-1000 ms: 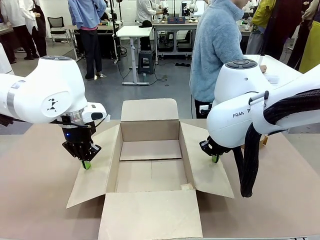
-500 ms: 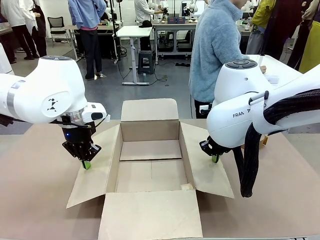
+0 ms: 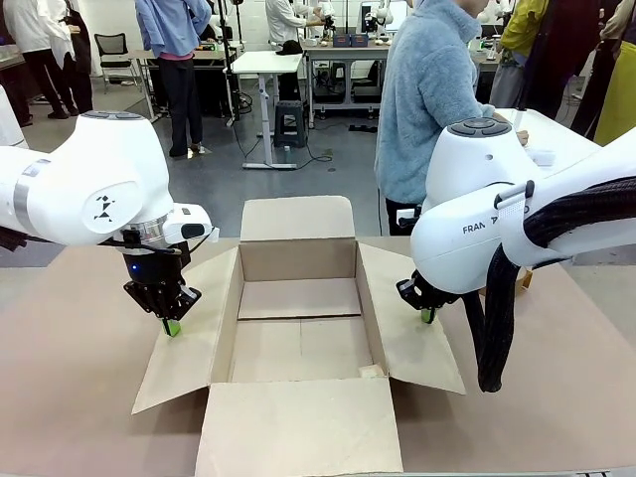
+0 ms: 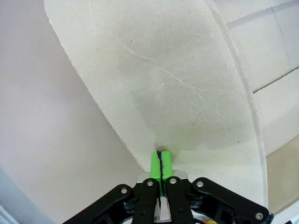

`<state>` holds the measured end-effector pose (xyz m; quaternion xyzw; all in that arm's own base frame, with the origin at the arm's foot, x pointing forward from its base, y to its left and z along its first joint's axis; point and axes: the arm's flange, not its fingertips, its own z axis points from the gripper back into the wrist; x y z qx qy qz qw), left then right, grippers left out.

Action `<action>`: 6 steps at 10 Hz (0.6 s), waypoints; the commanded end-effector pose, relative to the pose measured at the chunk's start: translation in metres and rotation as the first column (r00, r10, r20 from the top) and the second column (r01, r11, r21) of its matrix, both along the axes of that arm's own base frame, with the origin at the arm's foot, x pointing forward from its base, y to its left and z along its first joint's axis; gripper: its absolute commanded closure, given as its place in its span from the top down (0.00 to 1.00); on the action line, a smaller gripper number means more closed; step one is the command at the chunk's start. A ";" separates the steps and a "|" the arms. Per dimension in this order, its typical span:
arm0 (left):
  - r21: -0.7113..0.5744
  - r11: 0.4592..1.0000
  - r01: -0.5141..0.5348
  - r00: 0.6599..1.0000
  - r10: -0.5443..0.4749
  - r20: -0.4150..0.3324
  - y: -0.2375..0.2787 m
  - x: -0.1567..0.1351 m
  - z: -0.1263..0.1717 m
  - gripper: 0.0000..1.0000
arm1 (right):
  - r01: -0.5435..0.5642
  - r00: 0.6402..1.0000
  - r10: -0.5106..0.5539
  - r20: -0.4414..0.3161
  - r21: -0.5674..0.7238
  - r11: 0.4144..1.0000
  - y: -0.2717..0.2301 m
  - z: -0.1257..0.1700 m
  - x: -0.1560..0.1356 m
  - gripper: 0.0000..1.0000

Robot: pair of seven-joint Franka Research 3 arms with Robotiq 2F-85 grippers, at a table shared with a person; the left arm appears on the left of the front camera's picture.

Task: Wrap the clocks to prevent damage.
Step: Once the human has placed the objects inside and stepped back, release both hands from the side flaps of the Package Box.

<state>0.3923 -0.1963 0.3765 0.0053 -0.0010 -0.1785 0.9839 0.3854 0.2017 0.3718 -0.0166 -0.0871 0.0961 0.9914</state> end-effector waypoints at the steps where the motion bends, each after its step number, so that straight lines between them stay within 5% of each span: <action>1: 0.004 1.000 0.002 1.000 -0.002 0.000 0.000 -0.001 0.000 0.00 | 0.007 1.000 -0.007 0.001 -0.002 1.000 -0.001 -0.001 0.000 0.01; 6: 0.004 1.000 0.002 1.000 -0.002 0.000 0.000 -0.001 0.000 0.00 | 0.007 1.000 -0.007 0.001 -0.002 1.000 -0.001 -0.001 0.000 0.01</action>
